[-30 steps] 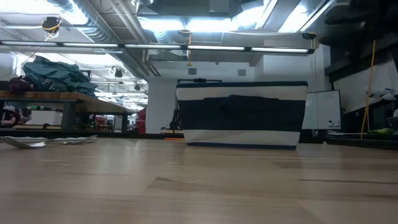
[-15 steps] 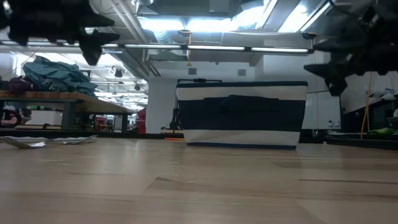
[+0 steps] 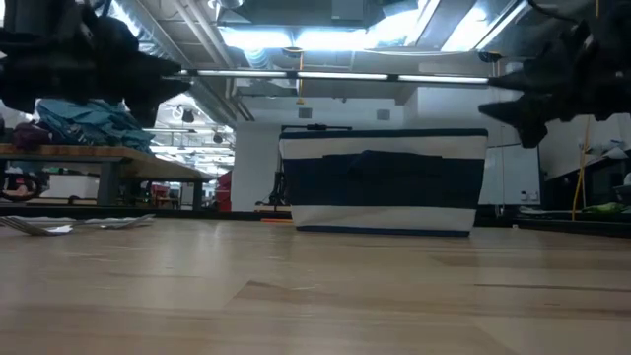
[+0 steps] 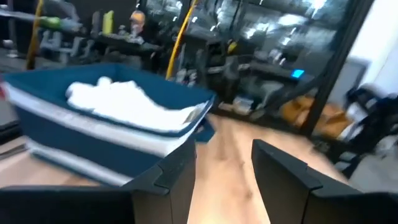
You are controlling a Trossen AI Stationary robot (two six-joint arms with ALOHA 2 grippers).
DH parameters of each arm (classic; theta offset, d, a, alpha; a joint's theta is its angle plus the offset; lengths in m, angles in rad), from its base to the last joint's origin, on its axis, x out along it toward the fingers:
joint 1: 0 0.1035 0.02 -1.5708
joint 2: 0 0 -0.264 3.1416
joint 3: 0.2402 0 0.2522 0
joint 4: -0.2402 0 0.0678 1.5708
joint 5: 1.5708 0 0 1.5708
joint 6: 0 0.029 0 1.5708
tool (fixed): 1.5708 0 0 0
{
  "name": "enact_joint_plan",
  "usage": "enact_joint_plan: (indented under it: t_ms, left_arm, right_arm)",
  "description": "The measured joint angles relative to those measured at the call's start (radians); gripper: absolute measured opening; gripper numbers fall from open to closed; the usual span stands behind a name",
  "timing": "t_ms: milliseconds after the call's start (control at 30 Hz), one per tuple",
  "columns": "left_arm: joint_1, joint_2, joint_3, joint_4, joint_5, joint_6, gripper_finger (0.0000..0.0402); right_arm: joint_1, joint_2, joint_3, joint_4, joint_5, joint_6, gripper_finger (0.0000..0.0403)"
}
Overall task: Fold towel
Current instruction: Return to Home Position
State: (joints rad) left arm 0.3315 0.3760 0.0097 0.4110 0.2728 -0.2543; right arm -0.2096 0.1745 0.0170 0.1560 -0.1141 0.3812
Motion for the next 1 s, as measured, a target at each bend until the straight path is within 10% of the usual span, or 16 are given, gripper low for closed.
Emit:
enact_joint_plan:
  t_ms: [333, 1000]
  left_arm:
    - [-0.004, 0.021, 0.000, -0.235, -0.201, 0.149, 0.0148]
    - [-0.004, 0.029, 0.000, -0.389, -0.214, 0.086, 0.0148]
  right_arm:
    - [0.000, 0.019, 0.002, -0.143, 0.152, -0.119, 0.0232]
    - [0.000, 0.027, 0.002, -0.149, 0.149, -0.175, 0.0232]
